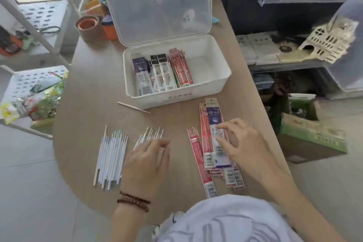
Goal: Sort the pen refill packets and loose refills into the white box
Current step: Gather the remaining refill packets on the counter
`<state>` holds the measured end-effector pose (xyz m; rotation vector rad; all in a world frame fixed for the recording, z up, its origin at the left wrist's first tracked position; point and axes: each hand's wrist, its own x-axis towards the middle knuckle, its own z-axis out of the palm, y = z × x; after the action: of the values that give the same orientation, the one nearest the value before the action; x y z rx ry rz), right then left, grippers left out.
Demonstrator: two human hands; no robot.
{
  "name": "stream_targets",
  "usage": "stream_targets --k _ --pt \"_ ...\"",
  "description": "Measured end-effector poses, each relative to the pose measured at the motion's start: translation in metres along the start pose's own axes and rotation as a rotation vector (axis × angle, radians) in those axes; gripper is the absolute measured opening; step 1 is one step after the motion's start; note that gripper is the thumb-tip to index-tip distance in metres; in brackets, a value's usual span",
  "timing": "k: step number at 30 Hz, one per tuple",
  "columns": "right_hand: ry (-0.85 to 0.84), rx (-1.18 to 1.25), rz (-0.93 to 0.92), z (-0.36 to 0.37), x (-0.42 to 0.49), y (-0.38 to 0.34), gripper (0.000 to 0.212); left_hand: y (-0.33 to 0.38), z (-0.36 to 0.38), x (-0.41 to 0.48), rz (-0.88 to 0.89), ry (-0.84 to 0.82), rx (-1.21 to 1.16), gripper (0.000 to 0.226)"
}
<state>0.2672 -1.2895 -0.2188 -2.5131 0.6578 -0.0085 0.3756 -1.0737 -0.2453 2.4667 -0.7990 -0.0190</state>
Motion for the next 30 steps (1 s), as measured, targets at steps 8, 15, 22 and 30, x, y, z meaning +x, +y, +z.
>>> stream_targets --k 8,15,22,30 --pt "-0.065 -0.003 0.243 0.001 -0.022 0.023 0.061 0.027 0.035 -0.018 0.253 -0.24 0.169 0.037" --pt "-0.135 0.083 0.262 0.008 -0.015 0.018 0.063 0.041 0.037 -0.001 0.127 -0.347 0.26 0.055" --pt "-0.084 0.143 0.235 0.014 -0.01 0.02 0.04 0.064 0.034 0.024 -0.029 -0.458 0.156 0.081" --pt "-0.091 0.172 0.164 0.018 -0.013 0.023 0.03 0.081 0.05 0.027 -0.087 -0.463 0.19 0.084"
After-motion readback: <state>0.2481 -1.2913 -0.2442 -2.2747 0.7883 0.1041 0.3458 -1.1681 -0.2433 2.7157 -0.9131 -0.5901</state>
